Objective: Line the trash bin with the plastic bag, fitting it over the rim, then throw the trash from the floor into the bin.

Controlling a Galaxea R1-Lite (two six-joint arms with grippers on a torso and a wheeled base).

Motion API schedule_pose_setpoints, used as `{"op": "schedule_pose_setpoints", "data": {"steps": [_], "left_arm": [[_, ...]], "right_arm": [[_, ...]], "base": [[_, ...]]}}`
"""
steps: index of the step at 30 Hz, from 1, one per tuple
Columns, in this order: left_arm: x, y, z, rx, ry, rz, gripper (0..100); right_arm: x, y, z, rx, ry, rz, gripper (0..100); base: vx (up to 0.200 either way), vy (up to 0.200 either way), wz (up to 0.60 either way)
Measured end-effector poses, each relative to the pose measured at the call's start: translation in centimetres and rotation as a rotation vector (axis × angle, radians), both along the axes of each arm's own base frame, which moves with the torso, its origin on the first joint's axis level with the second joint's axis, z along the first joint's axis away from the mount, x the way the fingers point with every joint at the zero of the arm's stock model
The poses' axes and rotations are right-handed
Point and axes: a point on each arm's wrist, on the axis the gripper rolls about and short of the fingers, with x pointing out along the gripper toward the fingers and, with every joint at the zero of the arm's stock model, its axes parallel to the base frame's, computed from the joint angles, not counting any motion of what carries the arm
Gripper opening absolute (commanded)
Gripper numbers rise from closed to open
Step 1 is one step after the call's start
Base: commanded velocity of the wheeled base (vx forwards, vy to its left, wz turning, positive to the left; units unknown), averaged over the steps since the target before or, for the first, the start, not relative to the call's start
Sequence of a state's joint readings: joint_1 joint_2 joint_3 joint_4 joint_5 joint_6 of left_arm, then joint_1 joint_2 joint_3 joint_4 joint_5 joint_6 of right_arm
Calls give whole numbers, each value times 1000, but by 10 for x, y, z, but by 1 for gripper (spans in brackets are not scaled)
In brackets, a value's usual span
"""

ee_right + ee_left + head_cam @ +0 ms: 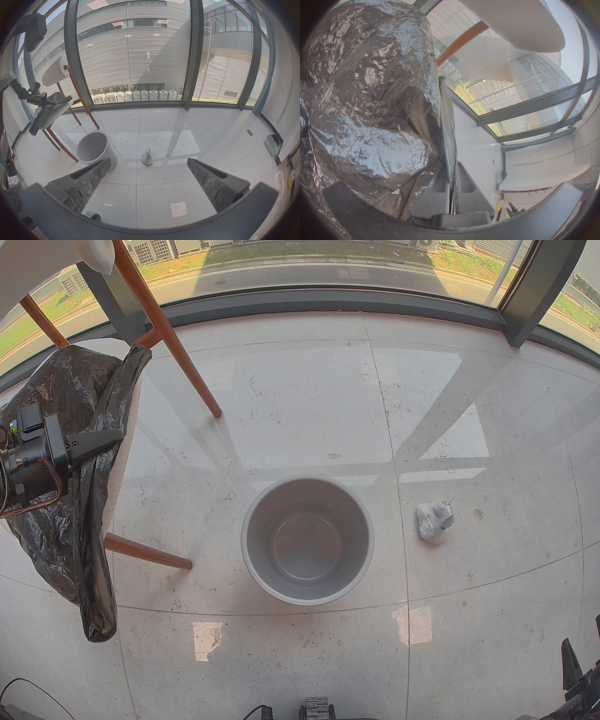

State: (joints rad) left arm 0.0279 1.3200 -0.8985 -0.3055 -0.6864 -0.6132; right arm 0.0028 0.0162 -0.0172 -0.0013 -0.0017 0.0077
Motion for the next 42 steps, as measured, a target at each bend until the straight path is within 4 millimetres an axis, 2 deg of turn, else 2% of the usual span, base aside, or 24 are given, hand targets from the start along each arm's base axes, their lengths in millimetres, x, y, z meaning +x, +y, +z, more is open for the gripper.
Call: {"op": "schedule_pose_setpoints", "data": {"steps": [14,22,33,42], "left_arm": [[-39,-49,18,-57,-19,-278,0],[-56,-70,25,-66,-47,-417,0],[-75,-98,23,-69,-33,-610,0],[-81,-114,18,-63,-11,-701,0]], "right_arm": [[0,0,0,1,0,0,100],[0,0,0,0,-1,-1,100],[0,0,0,0,-2,-3,100],[0,0,0,0,-2,-3,100]], "base": [[0,0,0],[0,0,0],[0,0,0],[0,0,0]]}}
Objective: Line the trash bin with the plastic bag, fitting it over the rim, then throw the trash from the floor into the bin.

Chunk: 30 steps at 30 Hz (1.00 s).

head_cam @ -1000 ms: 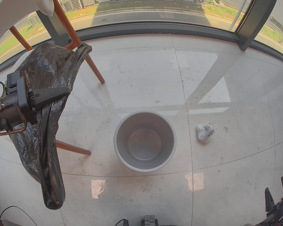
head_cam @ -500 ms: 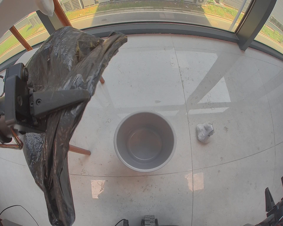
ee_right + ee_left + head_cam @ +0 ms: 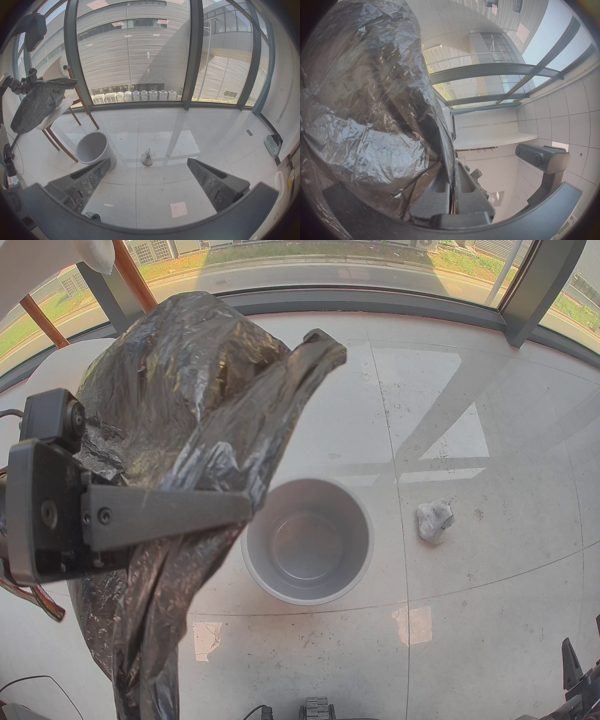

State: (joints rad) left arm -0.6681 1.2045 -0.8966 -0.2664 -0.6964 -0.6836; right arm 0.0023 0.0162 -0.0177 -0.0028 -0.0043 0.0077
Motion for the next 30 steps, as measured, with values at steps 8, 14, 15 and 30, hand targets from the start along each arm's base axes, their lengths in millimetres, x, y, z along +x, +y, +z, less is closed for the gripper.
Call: {"op": "schedule_pose_setpoints", "data": {"steps": [8,14,15,30], "left_arm": [[3,-25,-11,37,31,-89,0],[10,-44,-15,62,29,-130,0],[12,-47,-15,66,23,-136,0],[28,-89,-31,125,46,-202,0]], "right_arm": [[0,0,0,0,0,0,100],[0,0,0,1,0,0,100],[0,0,0,1,0,0,100],[0,0,0,-7,3,3,100]], "base": [[0,0,0],[0,0,0],[0,0,0],[0,0,0]]}}
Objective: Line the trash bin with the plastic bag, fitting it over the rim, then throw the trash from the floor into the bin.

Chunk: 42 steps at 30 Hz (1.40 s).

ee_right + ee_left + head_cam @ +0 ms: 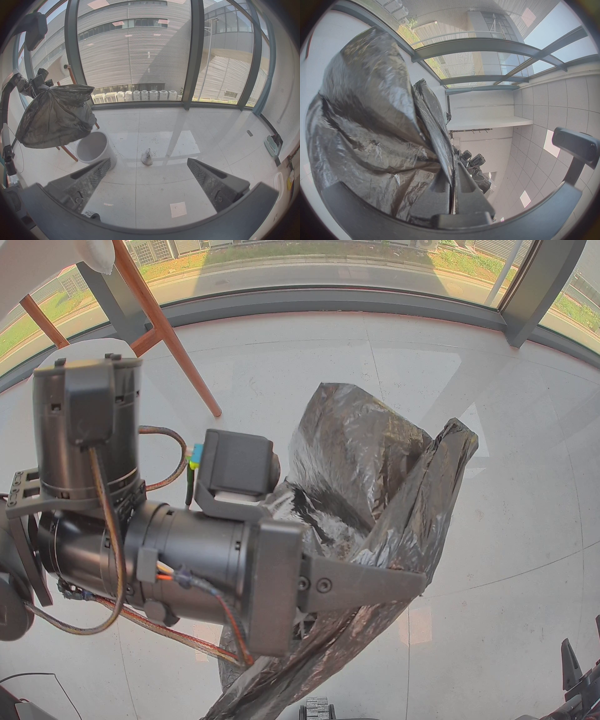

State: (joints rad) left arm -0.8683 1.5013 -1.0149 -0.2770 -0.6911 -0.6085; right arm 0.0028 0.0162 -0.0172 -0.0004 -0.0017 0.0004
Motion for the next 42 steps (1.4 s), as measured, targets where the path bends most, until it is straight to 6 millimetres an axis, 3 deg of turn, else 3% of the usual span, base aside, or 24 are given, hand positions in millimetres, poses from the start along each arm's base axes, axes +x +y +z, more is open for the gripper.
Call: {"op": "schedule_pose_setpoints", "data": {"steps": [11,15,20,26,31,36,42], "left_arm": [[6,-6,-11,30,23,2,0],[6,-6,-14,39,22,2,0],[9,-5,-18,50,-2,8,0],[17,1,-20,59,-46,35,0],[27,8,-22,75,-121,93,0],[38,12,-26,137,-332,172,0],[47,13,-33,253,-582,234,0]], "right_arm": [[-1,0,6,28,-38,17,100],[-3,-1,31,99,-86,80,100],[4,-3,79,236,-74,239,100],[33,6,145,334,-9,432,100],[69,25,189,370,66,592,100],[107,45,208,379,153,675,100],[145,65,206,392,270,691,100]], "base": [[0,0,0],[0,0,0],[0,0,0],[0,0,0],[0,0,0],[0,0,0],[0,0,0]]}}
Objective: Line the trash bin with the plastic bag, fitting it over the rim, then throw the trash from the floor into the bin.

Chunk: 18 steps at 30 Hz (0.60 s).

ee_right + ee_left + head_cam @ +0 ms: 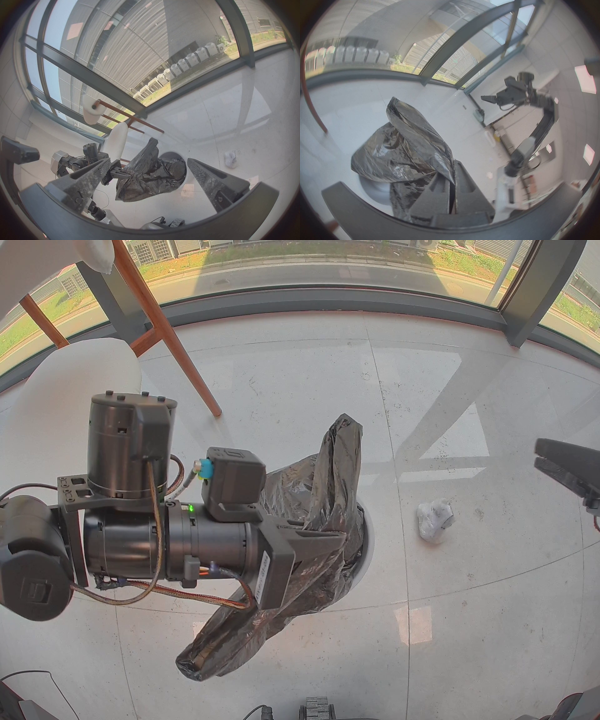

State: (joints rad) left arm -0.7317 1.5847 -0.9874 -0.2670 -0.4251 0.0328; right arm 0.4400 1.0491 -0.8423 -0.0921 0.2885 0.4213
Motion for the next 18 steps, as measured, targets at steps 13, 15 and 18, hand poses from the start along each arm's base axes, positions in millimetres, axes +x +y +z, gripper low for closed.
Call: {"op": "schedule_pose_setpoints", "data": {"steps": [13,15,18], "left_arm": [[7,-1,-18,413,-427,38,0],[7,-2,-19,484,-496,32,0],[4,-5,-22,577,-567,41,0]], "right_arm": [[57,31,-16,-66,177,20,100],[63,36,-19,-82,209,27,100],[71,45,-24,-107,253,48,100]], "base": [[0,0,0],[0,0,0],[0,0,0]]}}
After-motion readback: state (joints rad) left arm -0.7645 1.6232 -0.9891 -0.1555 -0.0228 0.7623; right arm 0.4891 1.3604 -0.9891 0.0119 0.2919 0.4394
